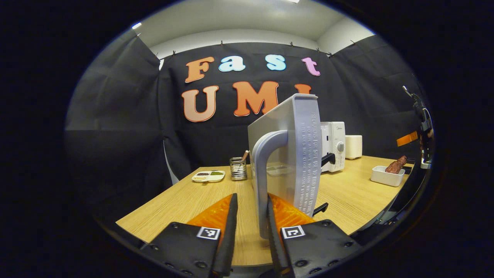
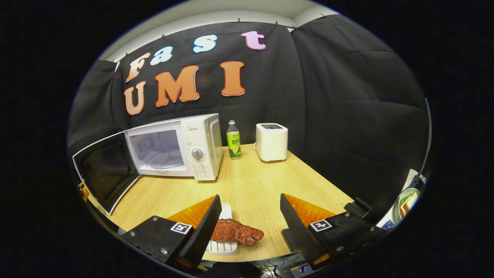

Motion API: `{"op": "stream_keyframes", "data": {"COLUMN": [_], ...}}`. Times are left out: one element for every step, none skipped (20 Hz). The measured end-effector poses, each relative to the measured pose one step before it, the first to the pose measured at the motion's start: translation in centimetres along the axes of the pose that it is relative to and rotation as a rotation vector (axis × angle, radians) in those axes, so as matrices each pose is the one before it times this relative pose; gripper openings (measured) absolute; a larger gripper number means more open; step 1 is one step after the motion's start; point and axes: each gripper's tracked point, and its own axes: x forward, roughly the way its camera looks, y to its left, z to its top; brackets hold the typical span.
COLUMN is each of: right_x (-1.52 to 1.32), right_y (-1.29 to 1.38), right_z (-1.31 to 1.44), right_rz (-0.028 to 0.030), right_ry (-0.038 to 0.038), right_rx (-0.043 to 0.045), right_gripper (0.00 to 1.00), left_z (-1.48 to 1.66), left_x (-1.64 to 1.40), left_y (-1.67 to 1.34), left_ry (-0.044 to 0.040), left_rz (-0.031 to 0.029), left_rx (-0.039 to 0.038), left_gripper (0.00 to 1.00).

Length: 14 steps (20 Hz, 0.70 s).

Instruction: Open the microwave oven with the left hand, put the food in, and close the microwave oven.

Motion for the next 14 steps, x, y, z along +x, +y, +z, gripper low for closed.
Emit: {"op": "stream_keyframes", "data": {"right_x": [-0.049, -0.077, -0.050, -0.212, -0.101, 0.028, -0.006, -0.066, 0.088, 0.093, 0.095, 0.155, 0.096, -0.062], "right_y": [-0.292, -0.320, -0.282, -0.320, -0.456, -0.476, -0.105, 0.010, 0.119, 0.180, 0.334, 0.284, 0.288, 0.209], "right_z": [-0.225, -0.343, -0.331, -0.484, -0.547, -0.492, -0.557, -0.633, -0.624, -0.572, -0.505, -0.408, -0.359, -0.382], "right_rz": [-0.00475, -0.00534, -0.00113, 0.00046, -0.00007, -0.00038, 0.00870, 0.01184, 0.01426, 0.01731, 0.02496, 0.01832, 0.01702, 0.01631], "right_ry": [0.00403, 0.00528, 0.00525, 0.00678, 0.01044, 0.01510, 0.01661, 0.01608, 0.01413, 0.01407, 0.01250, 0.00767, 0.00541, 0.00358], "right_rx": [0.01570, 0.01274, 0.00340, -0.00146, 0.00232, 0.01652, 0.02232, 0.02300, 0.02237, 0.02076, 0.01848, 0.01460, 0.01298, 0.01645], "right_gripper": [0.95, 0.95, 0.95, 0.95, 0.95, 0.95, 0.95, 0.95, 0.95, 0.95, 0.95, 0.95, 0.95, 0.93], "left_z": [-0.192, 0.053, -0.084, 0.007, 0.104, -0.140, -0.095, 0.078, -0.044, 0.108, 0.132, 0.250, 0.083, 0.288], "left_x": [0.122, -0.067, -0.053, -0.456, -0.154, -0.269, -0.567, -0.635, -0.518, -0.479, -0.370, -0.150, -0.253, -0.163], "left_y": [0.613, 0.318, 0.292, 0.294, 0.377, 0.048, 0.218, 0.493, 0.650, 0.732, 0.554, 0.569, 0.549, 0.859], "left_ry": [0.01002, 0.00738, 0.00658, 0.00308, -0.00434, 0.00420, 0.00290, 0.00297, 0.00308, -0.00148, 0.00048, 0.00055, 0.00048, -0.00204], "left_rz": [-0.00205, 0.00020, 0.00114, 0.00714, 0.00065, 0.00083, 0.00541, 0.01209, 0.02027, 0.02067, 0.01455, 0.01141, 0.01444, 0.02056], "left_rx": [-0.00591, -0.00676, 0.00282, 0.01542, 0.01434, 0.01582, 0.01977, 0.02282, 0.01656, 0.00875, -0.00137, -0.00607, -0.00637, -0.00320], "left_gripper": [0.54, 0.63, 0.75, 0.86, 0.79, 0.79, 0.79, 0.81, 0.82, 0.83, 0.91, 0.91, 0.91, 0.91]}}
